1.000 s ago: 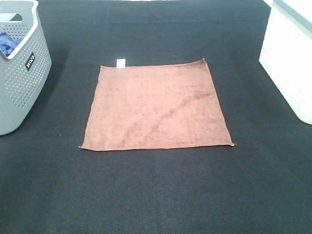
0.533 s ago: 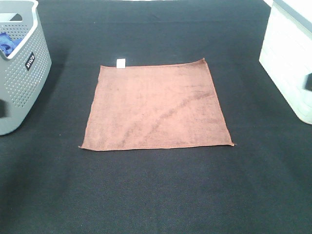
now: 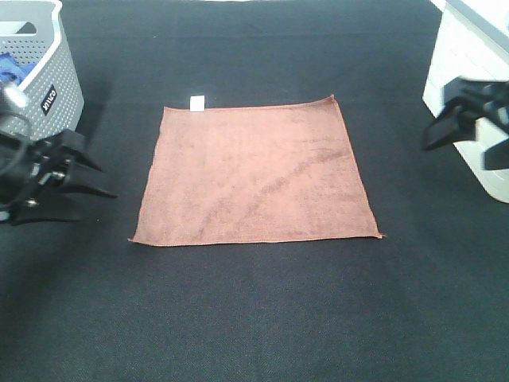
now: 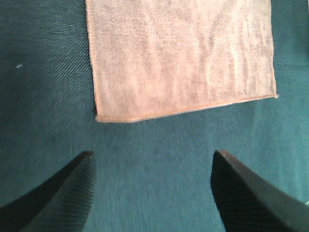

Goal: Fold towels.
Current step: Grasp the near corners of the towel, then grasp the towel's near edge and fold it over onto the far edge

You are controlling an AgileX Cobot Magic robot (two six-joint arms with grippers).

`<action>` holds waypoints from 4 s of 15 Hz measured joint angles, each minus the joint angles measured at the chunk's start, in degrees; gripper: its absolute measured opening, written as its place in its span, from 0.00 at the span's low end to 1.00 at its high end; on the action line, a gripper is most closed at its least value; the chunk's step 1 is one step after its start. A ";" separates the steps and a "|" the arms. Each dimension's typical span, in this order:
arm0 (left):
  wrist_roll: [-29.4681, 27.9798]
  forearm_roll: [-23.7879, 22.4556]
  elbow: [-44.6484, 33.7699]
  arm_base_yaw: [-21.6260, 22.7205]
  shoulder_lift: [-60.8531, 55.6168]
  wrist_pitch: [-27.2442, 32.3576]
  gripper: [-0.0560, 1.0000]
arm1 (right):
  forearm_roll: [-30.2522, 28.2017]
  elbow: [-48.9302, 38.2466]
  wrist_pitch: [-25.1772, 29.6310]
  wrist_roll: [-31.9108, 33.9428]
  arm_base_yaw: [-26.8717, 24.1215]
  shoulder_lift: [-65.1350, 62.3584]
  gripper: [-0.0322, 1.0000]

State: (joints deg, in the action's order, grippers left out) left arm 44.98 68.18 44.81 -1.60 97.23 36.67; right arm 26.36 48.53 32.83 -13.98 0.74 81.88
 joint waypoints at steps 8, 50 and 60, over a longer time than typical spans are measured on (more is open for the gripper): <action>0.86 0.23 6.19 -6.02 10.37 -10.43 0.70 | 4.64 10.66 4.18 -10.77 -0.17 20.68 0.77; -26.53 -28.07 10.26 -12.89 13.18 -1.60 0.06 | 9.68 11.40 10.66 -7.79 4.98 31.34 0.03; -21.72 -21.77 4.98 -12.95 4.35 -12.43 0.06 | 13.98 6.76 3.55 -12.32 5.27 23.38 0.03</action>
State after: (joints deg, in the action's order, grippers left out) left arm 23.26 46.41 49.79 -14.55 101.59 24.24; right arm 40.34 55.29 36.38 -26.30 6.02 105.25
